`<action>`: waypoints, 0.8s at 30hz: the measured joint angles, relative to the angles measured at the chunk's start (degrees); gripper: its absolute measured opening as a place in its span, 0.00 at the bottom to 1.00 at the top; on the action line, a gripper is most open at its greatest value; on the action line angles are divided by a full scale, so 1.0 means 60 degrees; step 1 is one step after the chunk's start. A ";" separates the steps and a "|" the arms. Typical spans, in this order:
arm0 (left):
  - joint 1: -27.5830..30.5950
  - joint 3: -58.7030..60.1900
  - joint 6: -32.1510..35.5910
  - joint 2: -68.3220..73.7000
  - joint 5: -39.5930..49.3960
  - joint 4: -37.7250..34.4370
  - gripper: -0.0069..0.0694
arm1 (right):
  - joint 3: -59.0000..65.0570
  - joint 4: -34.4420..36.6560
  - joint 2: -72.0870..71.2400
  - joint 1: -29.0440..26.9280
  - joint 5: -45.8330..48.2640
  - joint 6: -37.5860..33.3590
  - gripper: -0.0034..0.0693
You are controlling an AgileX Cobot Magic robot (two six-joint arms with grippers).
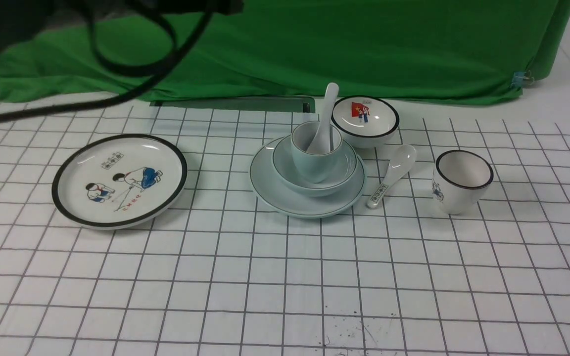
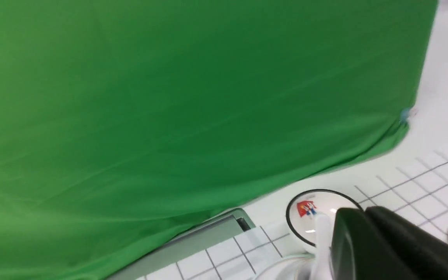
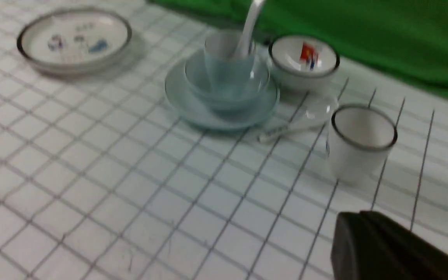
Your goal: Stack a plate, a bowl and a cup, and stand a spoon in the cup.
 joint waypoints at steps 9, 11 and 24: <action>0.0000 0.3910 0.0000 -0.4910 0.1076 -0.0009 0.04 | 0.1811 0.0000 -0.0183 0.0000 -0.4095 0.0000 0.07; 0.0000 0.4521 0.0000 -0.5760 0.1169 -0.0009 0.04 | 0.1916 0.0000 -0.0183 0.0000 -0.4057 0.0000 0.07; 0.0000 0.7637 -0.0086 -0.9723 0.1530 -0.0103 0.04 | 0.2439 0.0007 -0.0183 0.0000 -0.3783 0.0000 0.10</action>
